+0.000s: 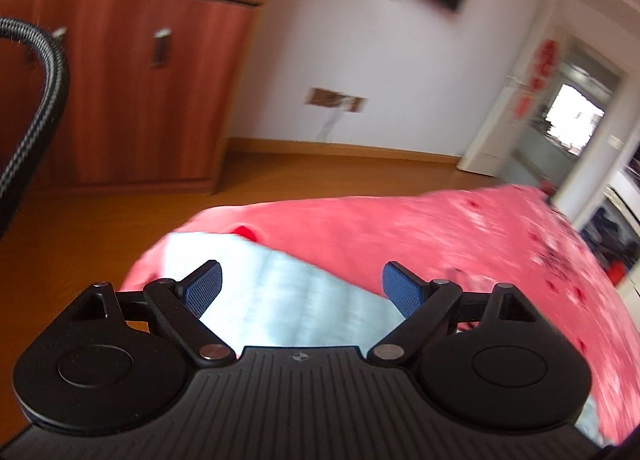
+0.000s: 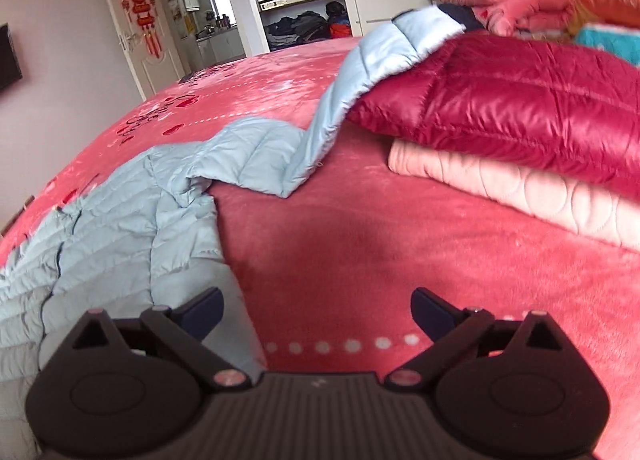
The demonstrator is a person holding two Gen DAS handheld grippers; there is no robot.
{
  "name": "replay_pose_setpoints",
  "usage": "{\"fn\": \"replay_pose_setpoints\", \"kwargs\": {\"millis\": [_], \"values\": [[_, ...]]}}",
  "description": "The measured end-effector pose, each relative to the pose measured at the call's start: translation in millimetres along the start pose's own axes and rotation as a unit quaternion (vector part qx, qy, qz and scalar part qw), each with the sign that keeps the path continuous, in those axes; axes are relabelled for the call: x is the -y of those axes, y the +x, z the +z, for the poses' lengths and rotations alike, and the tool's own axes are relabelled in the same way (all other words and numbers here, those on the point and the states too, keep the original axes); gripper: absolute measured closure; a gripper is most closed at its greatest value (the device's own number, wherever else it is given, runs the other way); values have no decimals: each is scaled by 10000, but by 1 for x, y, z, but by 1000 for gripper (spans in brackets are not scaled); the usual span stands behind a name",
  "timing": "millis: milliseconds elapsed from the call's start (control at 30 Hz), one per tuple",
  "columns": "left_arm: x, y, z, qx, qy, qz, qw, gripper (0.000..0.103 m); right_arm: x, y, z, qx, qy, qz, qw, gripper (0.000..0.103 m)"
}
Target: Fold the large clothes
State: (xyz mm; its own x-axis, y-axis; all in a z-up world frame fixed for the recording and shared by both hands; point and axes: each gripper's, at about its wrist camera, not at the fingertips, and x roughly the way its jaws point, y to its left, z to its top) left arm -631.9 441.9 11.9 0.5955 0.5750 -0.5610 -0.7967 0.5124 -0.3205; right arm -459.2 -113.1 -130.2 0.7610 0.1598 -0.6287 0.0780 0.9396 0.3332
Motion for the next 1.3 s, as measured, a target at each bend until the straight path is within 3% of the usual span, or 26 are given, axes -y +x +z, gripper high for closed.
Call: {"fn": "replay_pose_setpoints", "kwargs": {"millis": [100,267,433,600,767,900,1100,1167,1300], "values": [[37,-30,-17,159,503,-572,9970,0,5,0,-1,-147,231,336,9991,3],[100,-66,-44,397,1375,-1315,9809,0,-5,-1,-5,-300,-52,596,9978,3],[154,-92,-63,584,1888,-1835,9630,0,-14,4,-11,-508,-227,765,9955,3],[175,-97,-67,641,2170,-2177,9494,0,-20,8,-14,-624,-320,918,9933,3],[171,-76,-74,338,2215,-2163,9503,0,-20,13,-15,-792,-300,1071,9906,3],[152,-75,-101,-46,2300,-1933,9538,0,-19,17,-18,-979,-250,1178,9879,4],[123,-34,-155,-900,2580,-1412,9515,0,-23,16,-25,-1212,-351,1397,9821,10],[108,-20,-170,-1143,2564,-1183,9525,0,-24,15,-27,-1224,-384,1369,9822,15],[88,6,-188,-1549,2468,-947,9519,0,-19,13,-27,-1289,-181,1458,9807,47]]}}
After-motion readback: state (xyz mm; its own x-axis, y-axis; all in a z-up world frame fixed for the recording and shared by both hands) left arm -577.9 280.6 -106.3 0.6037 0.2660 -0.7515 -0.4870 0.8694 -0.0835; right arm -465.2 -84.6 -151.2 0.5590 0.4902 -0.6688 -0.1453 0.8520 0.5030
